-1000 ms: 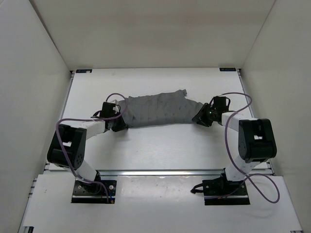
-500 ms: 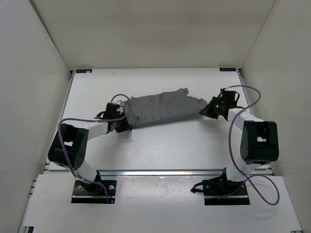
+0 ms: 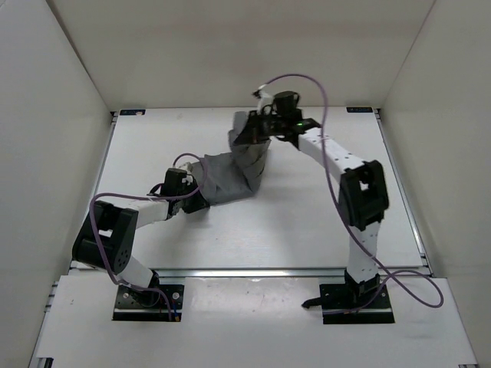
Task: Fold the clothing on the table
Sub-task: Fold the skirt
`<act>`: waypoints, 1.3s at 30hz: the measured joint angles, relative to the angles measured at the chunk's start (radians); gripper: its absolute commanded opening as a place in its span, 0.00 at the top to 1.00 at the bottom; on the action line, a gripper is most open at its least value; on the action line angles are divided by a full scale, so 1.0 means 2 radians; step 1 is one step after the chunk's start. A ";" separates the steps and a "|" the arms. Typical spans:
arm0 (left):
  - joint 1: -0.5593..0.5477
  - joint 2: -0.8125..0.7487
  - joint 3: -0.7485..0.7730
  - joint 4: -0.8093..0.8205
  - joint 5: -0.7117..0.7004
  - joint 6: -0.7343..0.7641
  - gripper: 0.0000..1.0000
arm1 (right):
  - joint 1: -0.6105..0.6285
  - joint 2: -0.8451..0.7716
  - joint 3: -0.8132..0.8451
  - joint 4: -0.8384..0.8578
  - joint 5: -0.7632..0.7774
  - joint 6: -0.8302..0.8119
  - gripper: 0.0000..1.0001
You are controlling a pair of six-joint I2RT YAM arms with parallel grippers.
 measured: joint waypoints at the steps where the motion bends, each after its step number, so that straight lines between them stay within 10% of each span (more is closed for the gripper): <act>1: 0.001 -0.001 -0.002 0.003 0.001 -0.002 1.00 | 0.019 0.023 0.022 -0.008 -0.007 -0.006 1.00; 9: 0.007 -0.006 -0.021 0.031 0.009 -0.012 1.00 | 0.148 0.129 0.079 -0.080 -0.044 -0.038 1.00; 18: 0.016 -0.012 -0.027 0.031 0.019 -0.014 1.00 | 0.159 0.145 0.077 -0.096 -0.051 -0.051 1.00; 21: 0.021 -0.032 -0.036 0.010 0.019 -0.013 0.85 | 0.159 0.157 0.077 -0.108 -0.042 -0.056 1.00; 28: 0.052 -0.162 -0.068 -0.065 0.021 -0.017 0.54 | 0.161 0.170 0.077 -0.126 -0.036 -0.072 0.50; 39: 0.069 -0.319 -0.061 -0.128 0.015 -0.034 0.47 | 0.170 -0.024 -0.118 -0.012 -0.025 -0.074 0.43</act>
